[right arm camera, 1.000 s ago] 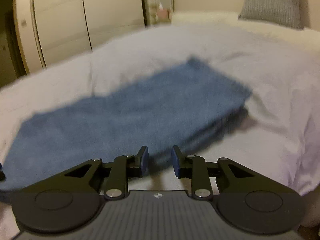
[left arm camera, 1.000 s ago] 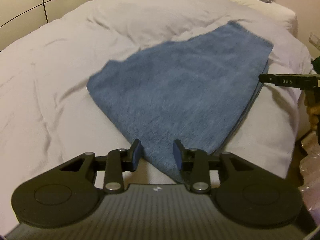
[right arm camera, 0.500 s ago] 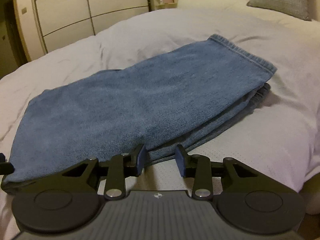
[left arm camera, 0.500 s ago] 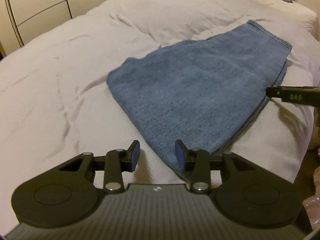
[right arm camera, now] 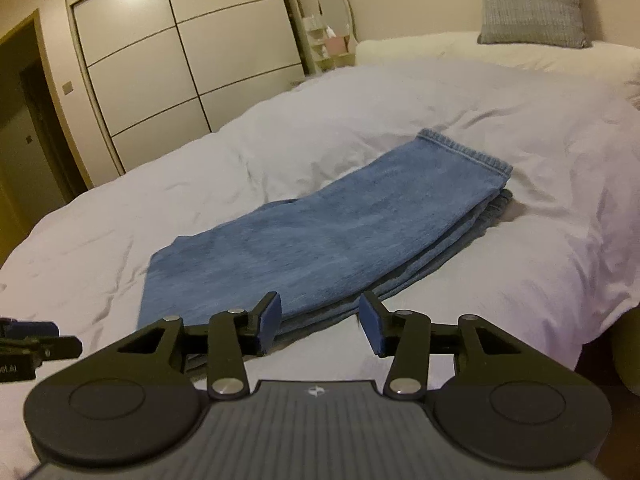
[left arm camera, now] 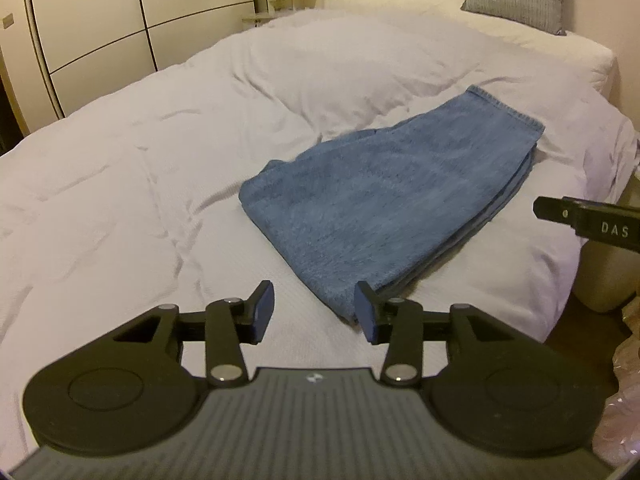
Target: Fold clothes
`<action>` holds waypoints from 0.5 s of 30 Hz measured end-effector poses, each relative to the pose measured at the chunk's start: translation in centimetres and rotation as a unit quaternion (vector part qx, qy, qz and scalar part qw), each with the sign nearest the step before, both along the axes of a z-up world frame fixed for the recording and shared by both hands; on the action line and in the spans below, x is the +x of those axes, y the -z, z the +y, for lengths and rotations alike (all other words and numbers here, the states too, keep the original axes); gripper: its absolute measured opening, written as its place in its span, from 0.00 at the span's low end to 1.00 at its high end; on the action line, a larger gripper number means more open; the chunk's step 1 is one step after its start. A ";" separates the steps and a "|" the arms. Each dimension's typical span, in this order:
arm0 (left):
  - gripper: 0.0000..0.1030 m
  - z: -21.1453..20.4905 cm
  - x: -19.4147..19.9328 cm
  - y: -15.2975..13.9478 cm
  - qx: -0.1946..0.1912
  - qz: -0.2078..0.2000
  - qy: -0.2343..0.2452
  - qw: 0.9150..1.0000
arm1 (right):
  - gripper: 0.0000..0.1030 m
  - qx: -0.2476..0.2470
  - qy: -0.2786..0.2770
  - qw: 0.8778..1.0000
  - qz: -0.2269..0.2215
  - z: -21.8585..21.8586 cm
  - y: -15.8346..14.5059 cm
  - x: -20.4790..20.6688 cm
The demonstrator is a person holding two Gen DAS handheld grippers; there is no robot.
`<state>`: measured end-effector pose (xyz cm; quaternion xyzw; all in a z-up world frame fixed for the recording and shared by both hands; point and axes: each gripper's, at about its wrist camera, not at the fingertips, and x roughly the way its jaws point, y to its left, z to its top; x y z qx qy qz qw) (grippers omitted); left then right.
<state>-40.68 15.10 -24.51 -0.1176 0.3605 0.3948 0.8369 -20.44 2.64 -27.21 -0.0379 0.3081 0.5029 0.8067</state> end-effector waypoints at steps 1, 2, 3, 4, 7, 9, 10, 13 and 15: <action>0.40 -0.2 -0.3 -0.2 0.001 -0.001 -0.001 1.000 | 0.48 0.000 0.001 1.000 0.000 -0.4 -0.4 -0.4; 0.40 -0.4 -0.5 -0.3 0.001 -0.001 -0.002 1.000 | 0.49 0.001 0.002 1.000 0.001 -0.7 -0.7 -0.8; 0.40 -0.7 -0.8 -0.4 0.002 -0.003 -0.003 1.000 | 0.49 0.001 0.005 1.000 0.004 -1.1 -1.0 -1.0; 0.40 -0.9 -1.1 -0.5 0.002 -0.006 -0.003 1.000 | 0.49 0.003 0.007 1.000 0.005 -1.4 -1.3 -1.2; 0.40 -1.6 -2.1 -0.9 0.003 -0.014 -0.005 1.000 | 0.53 0.009 0.010 1.000 0.001 -2.2 -2.1 -2.0; 0.41 -2.2 -2.6 -1.0 0.003 -0.017 -0.005 1.000 | 0.54 0.011 0.013 1.000 -0.003 -2.7 -2.4 -2.4; 0.41 -2.3 -2.8 -1.0 0.003 -0.019 -0.005 1.000 | 0.54 0.012 0.016 1.000 -0.005 -2.9 -2.6 -2.6; 0.42 -2.6 -3.4 -1.0 0.002 -0.021 -0.005 1.000 | 0.57 0.014 0.021 1.000 -0.007 -3.5 -2.9 -3.2; 0.42 -2.6 -3.6 -0.9 -0.002 -0.021 -0.006 1.000 | 0.60 0.014 0.023 1.000 -0.009 -3.9 -2.9 -3.5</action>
